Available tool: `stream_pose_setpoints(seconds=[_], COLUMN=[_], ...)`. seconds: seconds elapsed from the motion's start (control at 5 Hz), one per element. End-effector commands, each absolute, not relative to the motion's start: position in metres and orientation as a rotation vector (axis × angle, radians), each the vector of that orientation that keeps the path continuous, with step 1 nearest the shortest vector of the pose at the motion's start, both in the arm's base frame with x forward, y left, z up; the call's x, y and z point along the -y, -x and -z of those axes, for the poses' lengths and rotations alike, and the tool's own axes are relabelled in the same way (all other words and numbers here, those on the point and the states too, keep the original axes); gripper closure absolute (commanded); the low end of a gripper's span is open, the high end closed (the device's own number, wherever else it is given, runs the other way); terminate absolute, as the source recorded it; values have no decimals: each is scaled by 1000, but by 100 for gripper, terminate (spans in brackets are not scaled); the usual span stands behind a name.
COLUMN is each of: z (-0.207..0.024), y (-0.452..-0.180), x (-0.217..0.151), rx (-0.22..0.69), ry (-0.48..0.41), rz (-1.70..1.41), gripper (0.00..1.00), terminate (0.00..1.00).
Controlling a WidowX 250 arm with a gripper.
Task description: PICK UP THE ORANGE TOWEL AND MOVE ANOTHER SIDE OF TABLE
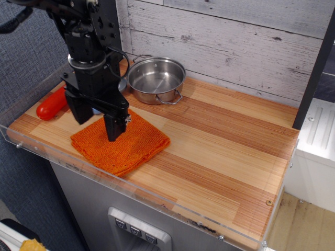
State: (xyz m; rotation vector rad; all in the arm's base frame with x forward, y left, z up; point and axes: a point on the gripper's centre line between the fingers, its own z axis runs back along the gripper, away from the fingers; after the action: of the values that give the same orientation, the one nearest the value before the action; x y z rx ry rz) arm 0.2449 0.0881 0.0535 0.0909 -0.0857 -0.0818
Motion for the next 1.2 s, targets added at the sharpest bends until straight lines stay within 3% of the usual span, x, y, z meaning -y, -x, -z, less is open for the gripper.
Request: stream_pose_setpoints(seconds=[0.0,0.6,1.0], z=[-43,2,19], y=[-255,-254,-241], x=[-86,-82,-70], rx=[75,-4,-49], ry=[-126,-131,-114], rz=[103,103,118], gripper=[0,0,0], terminate=[0,0,0])
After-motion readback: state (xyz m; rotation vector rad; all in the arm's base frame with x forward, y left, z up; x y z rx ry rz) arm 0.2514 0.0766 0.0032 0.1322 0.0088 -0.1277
